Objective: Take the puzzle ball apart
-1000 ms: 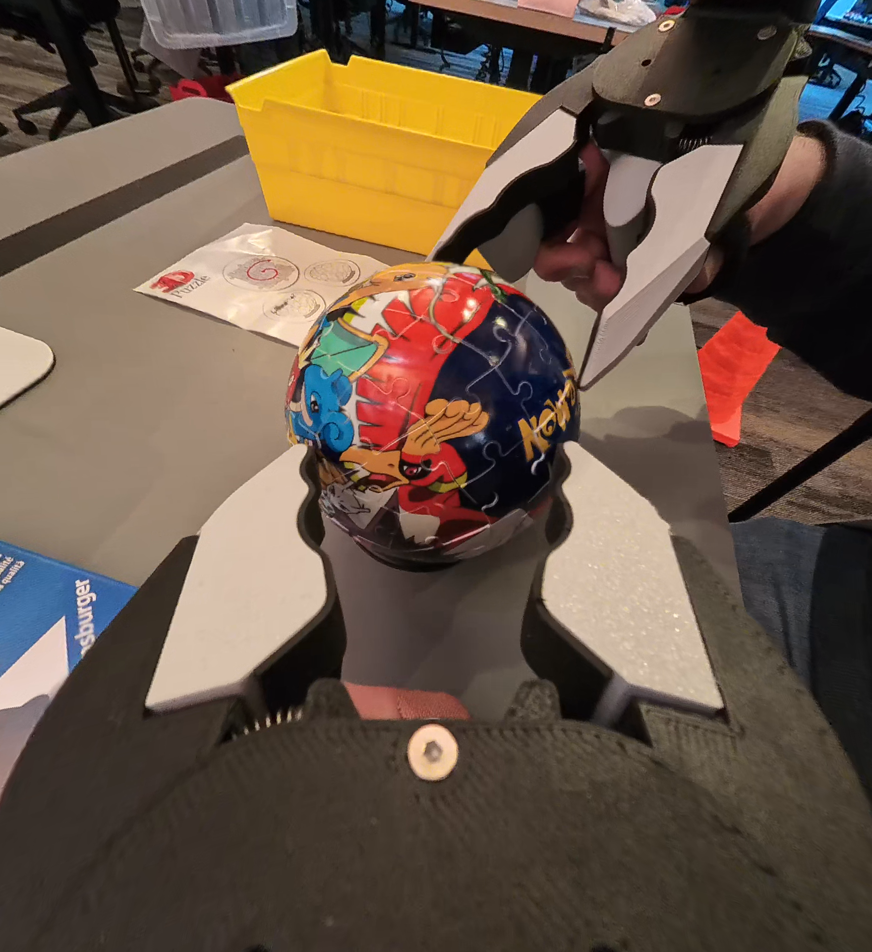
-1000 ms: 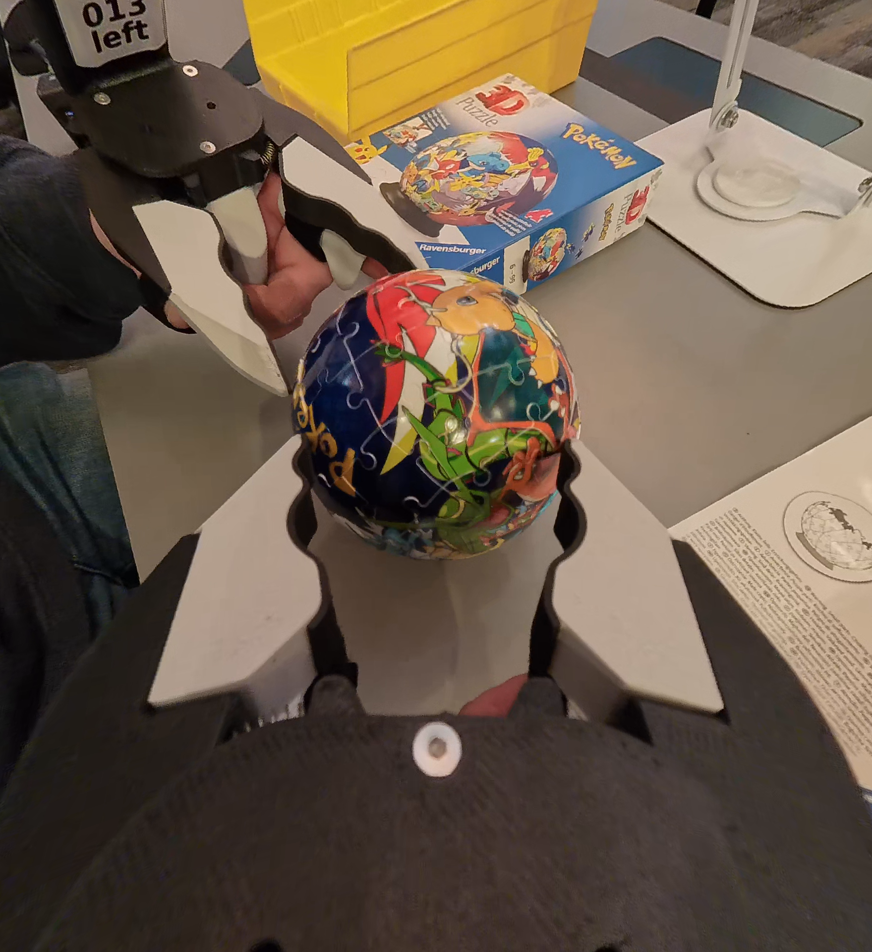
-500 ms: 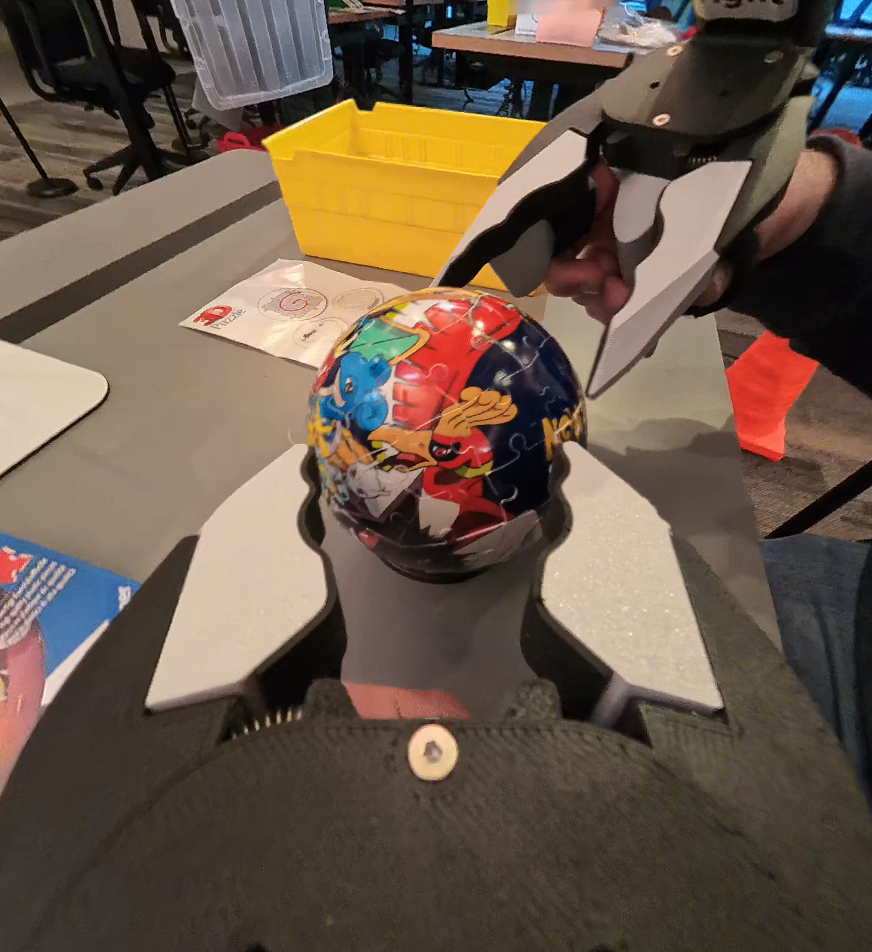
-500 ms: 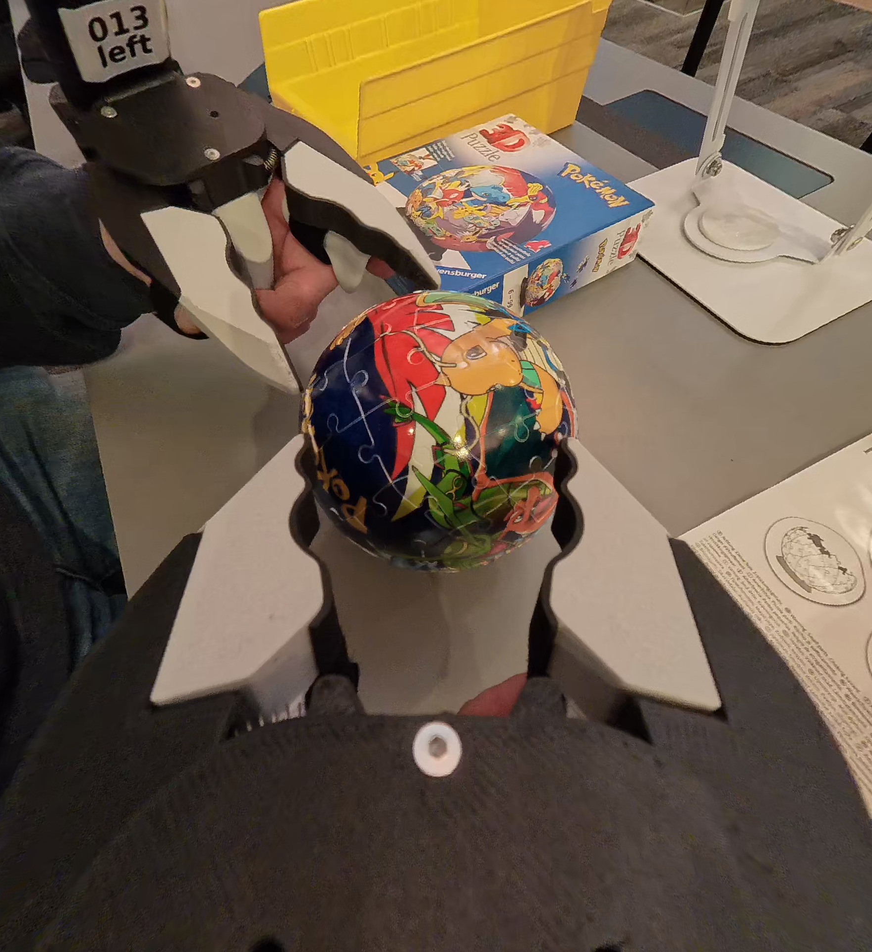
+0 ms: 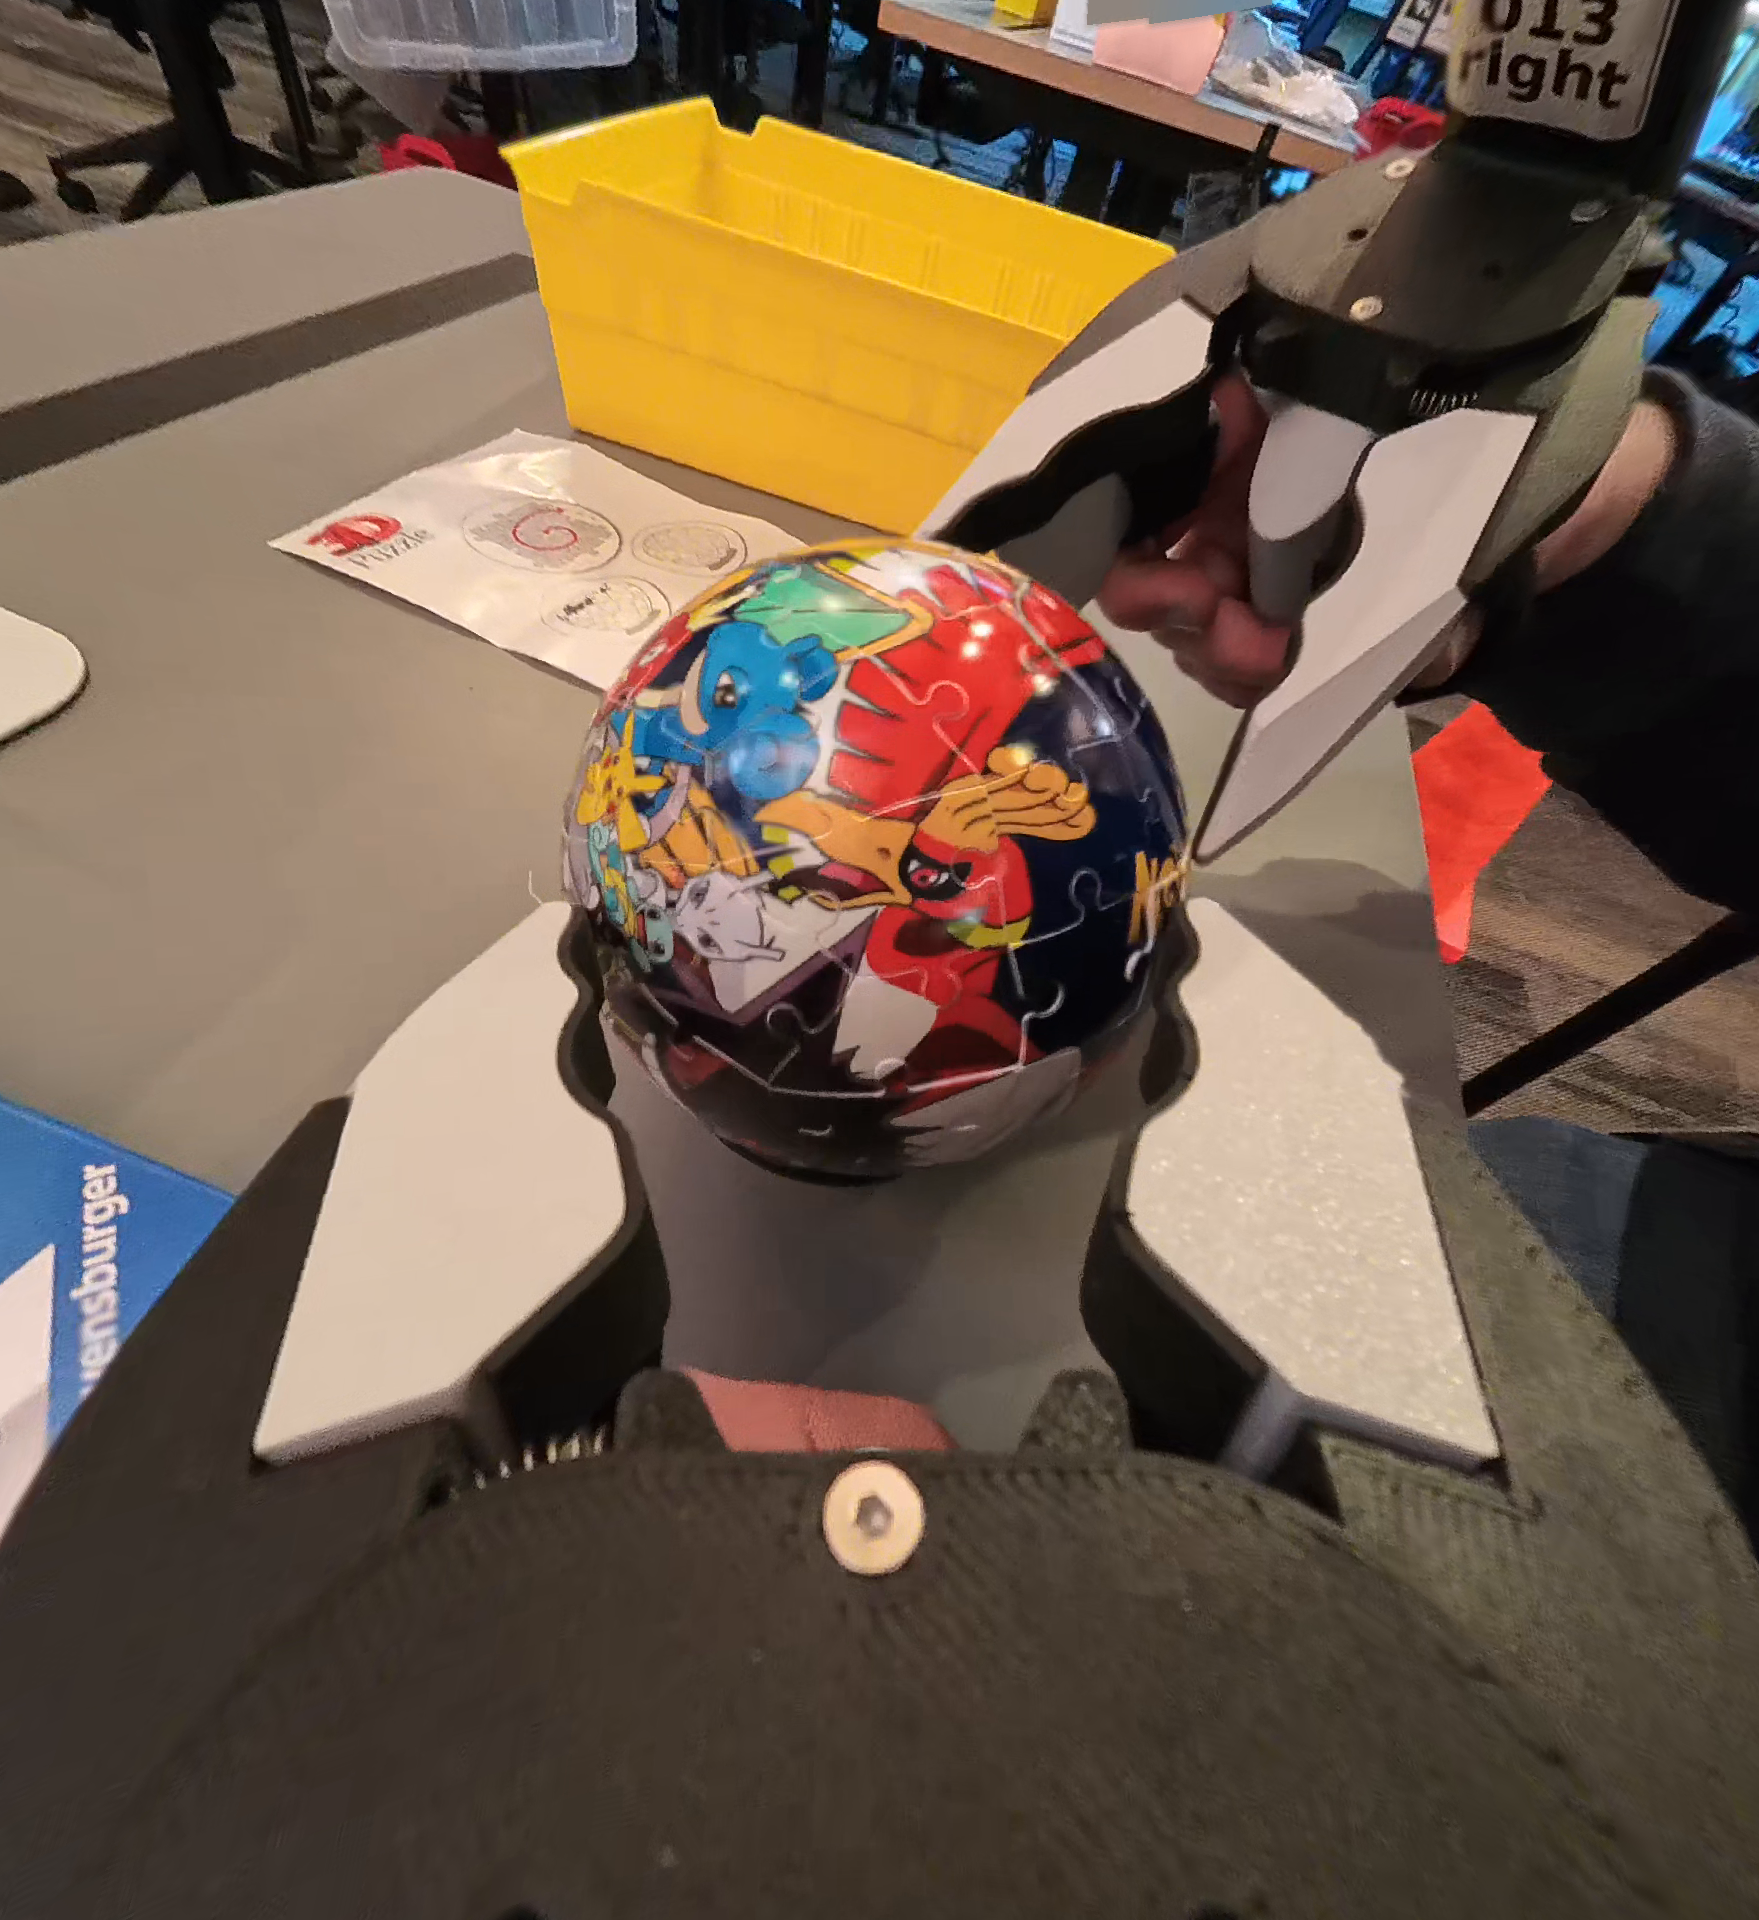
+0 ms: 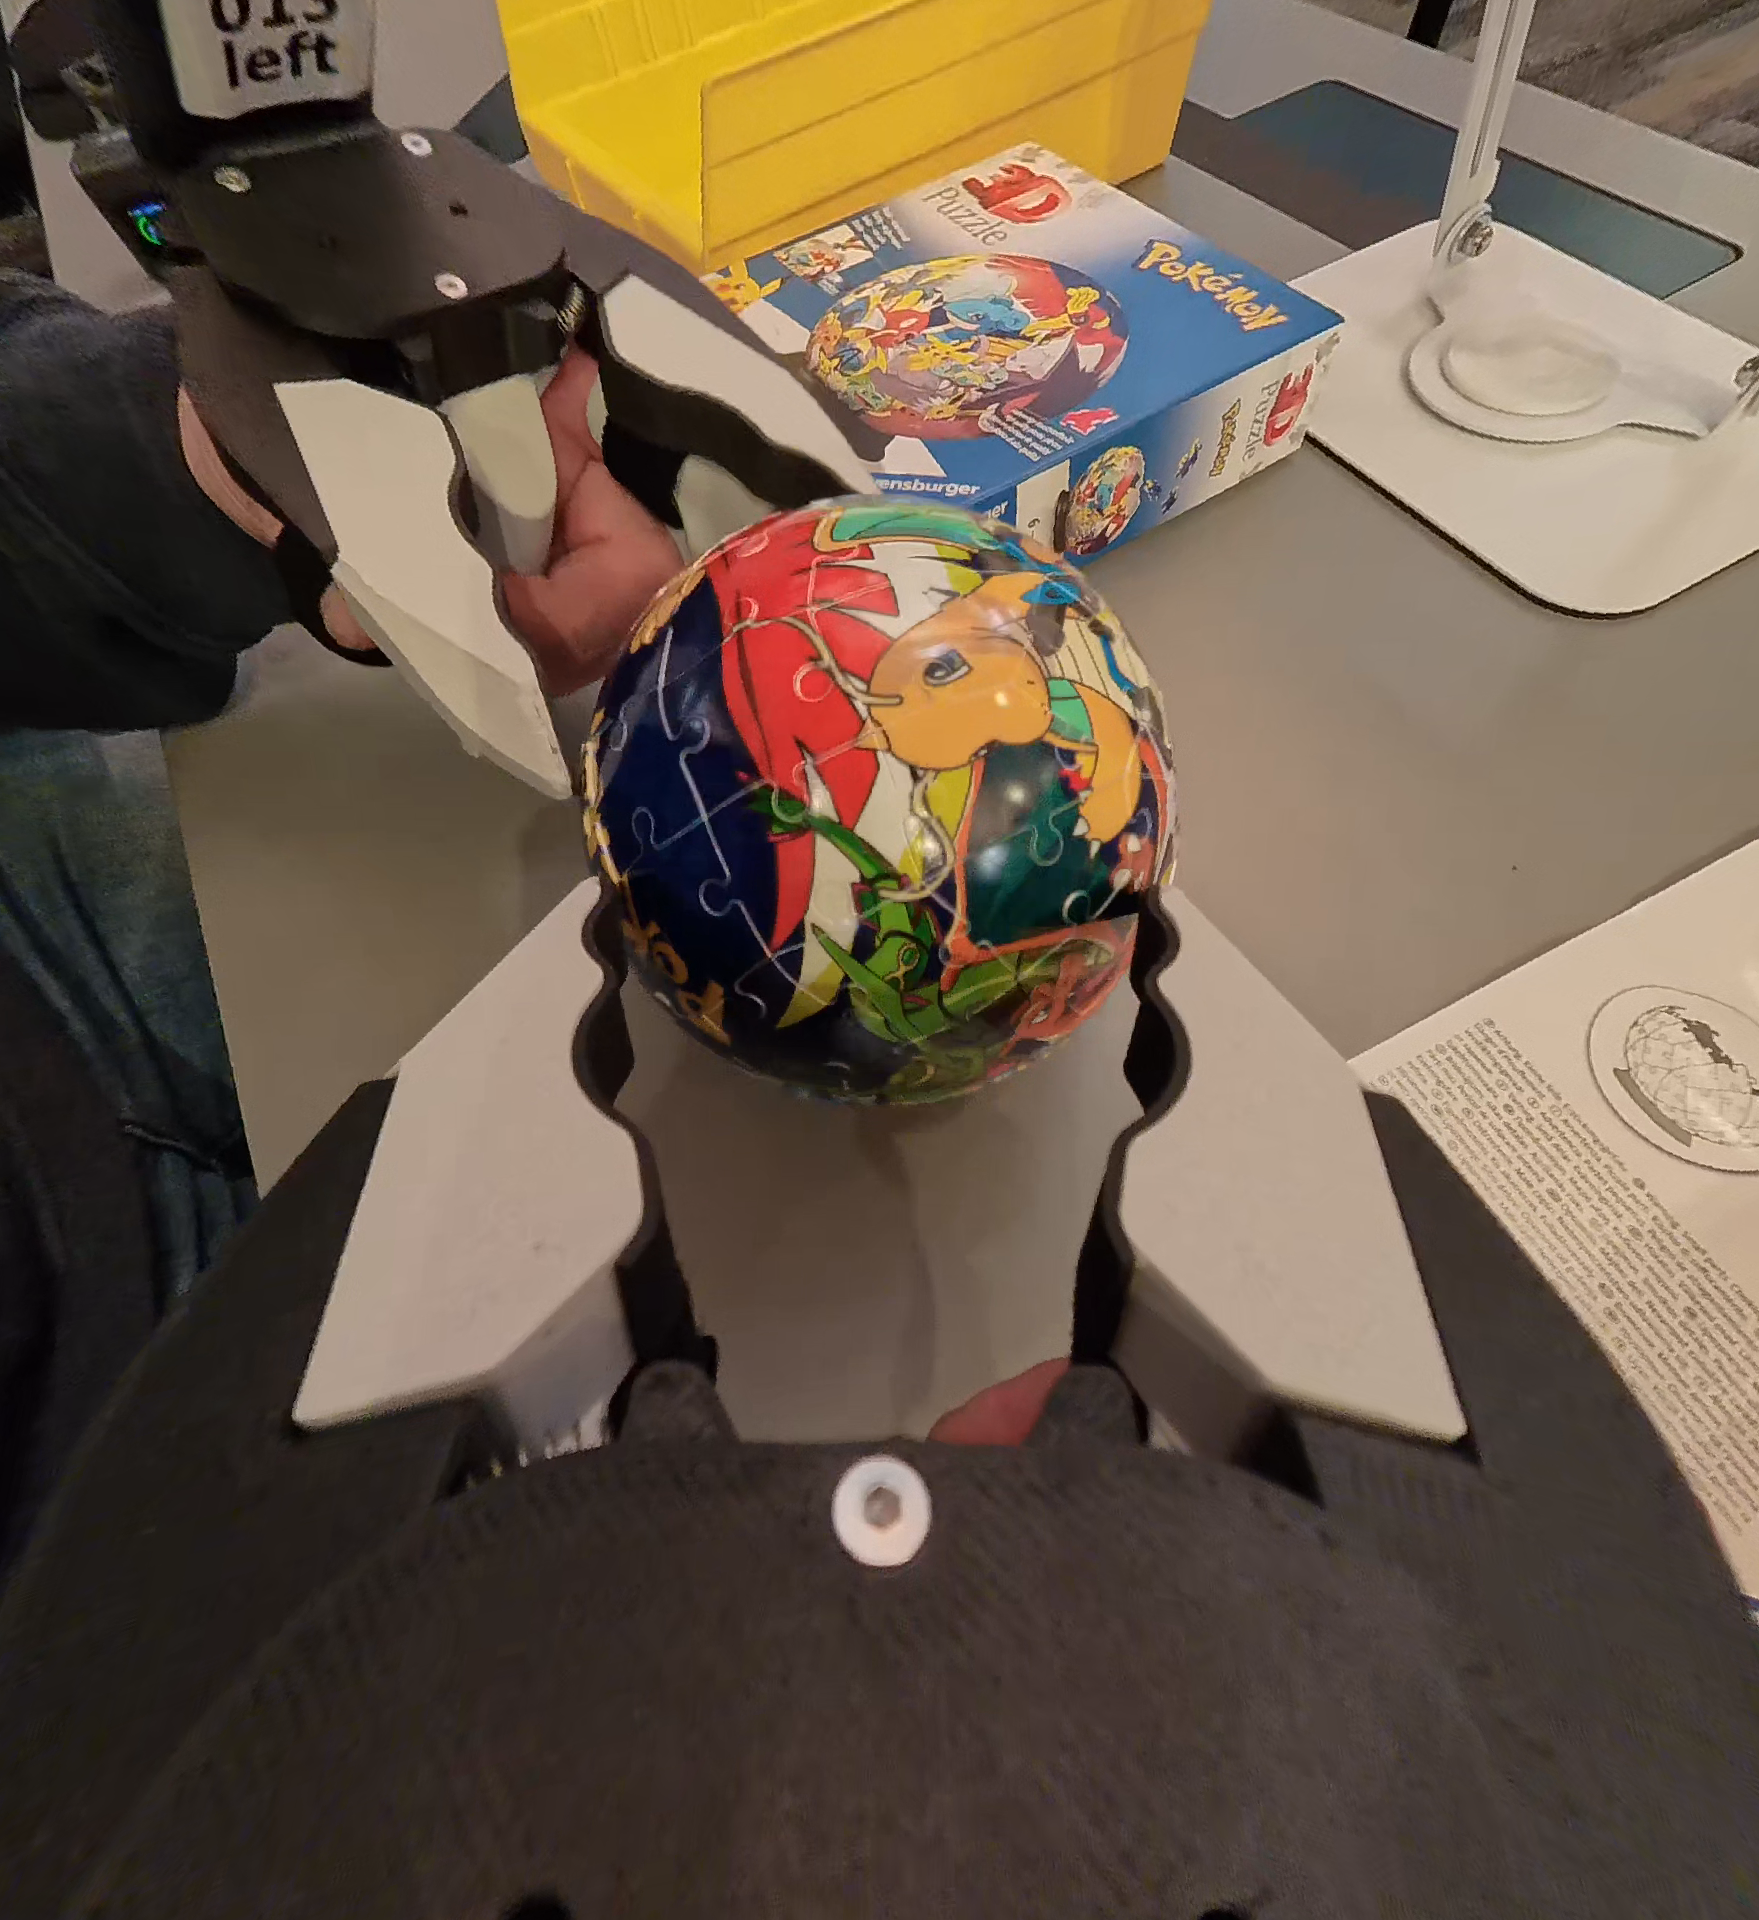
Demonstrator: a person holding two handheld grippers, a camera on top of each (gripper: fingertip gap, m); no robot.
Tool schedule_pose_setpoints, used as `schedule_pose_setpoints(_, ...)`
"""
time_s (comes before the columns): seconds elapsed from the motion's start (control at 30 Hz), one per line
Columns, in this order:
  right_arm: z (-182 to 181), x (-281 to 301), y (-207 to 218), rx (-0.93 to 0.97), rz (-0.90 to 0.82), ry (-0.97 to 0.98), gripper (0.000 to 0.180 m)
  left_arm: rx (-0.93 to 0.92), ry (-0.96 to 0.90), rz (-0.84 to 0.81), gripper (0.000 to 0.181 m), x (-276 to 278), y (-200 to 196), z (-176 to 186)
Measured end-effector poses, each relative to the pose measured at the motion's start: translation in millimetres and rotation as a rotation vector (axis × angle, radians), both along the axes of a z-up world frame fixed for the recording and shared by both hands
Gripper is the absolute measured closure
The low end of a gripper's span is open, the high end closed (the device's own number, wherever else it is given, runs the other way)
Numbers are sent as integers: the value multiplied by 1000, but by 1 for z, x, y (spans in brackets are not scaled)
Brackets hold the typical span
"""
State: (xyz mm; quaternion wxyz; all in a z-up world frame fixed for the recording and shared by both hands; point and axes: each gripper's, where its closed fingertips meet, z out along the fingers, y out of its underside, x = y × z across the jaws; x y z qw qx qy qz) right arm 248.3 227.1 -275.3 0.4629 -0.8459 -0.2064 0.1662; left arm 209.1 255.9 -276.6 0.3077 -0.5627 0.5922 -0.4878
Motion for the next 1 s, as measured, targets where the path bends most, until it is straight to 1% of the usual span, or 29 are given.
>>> schedule_pose_setpoints(0.23, -1, 1, 2, 7, -2, -3, 83, 71, -24, 2, 83, 3, 4, 12)
schedule_pose_setpoints(0.37, -14, 0, 1, -20, 14, -31, 83, 84, -57, 8, 91, 3, 7, 18)
schedule_pose_setpoints(0.47, -14, -1, 1, -17, 13, -23, 83, 88, -59, 3, 95, 1, 8, 18)
schedule_pose_setpoints(0.83, 5, 3, -3, 18, 11, -36, 90, 91, -44, 16, 95, -7, 12, 15)
schedule_pose_setpoints(1.0, 12, 1, -1, 34, 12, -43, 95, 97, -41, 8, 99, -6, 10, 16)
